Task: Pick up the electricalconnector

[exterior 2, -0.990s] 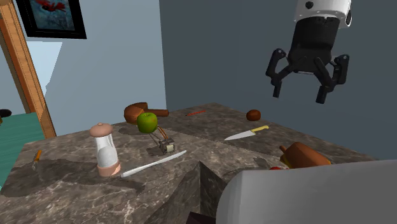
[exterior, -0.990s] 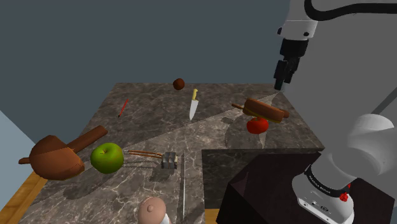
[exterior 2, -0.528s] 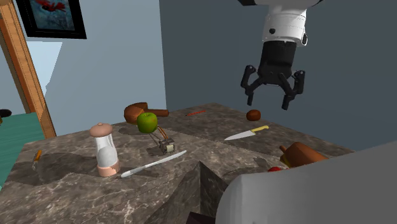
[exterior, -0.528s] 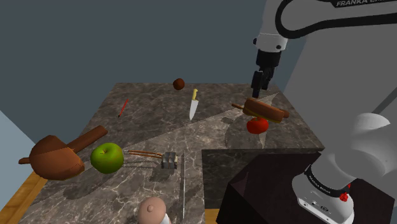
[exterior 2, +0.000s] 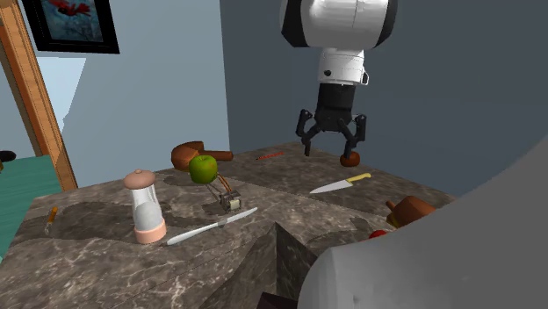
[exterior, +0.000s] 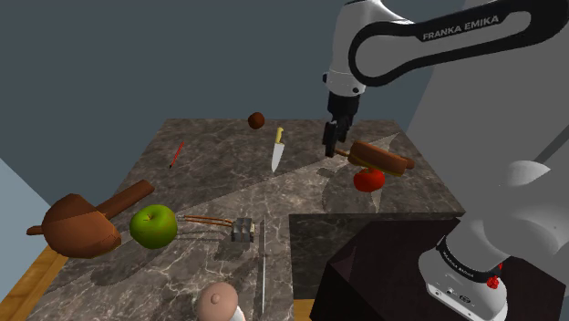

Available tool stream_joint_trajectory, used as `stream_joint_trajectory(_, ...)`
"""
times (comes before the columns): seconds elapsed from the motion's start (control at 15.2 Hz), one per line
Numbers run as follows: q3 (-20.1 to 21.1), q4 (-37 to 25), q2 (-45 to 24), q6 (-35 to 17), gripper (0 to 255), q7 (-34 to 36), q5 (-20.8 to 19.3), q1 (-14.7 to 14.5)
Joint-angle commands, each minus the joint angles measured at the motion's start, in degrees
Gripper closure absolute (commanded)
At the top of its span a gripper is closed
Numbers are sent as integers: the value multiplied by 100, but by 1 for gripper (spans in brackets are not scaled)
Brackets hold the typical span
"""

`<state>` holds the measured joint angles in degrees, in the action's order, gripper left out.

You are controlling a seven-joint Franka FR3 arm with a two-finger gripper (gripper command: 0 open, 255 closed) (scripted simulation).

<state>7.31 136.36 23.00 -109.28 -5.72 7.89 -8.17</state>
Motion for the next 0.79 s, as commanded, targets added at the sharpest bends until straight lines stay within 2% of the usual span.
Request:
stream_joint_trajectory(0.0,132,-90,-370,-346,0,6,13,-87)
stream_joint_trajectory(0.4,528,-603,-1419,-1060,0,140,-90,-337)
stream_joint_trajectory(0.73,810,-1175,-2327,-1522,0,327,-359,-551)
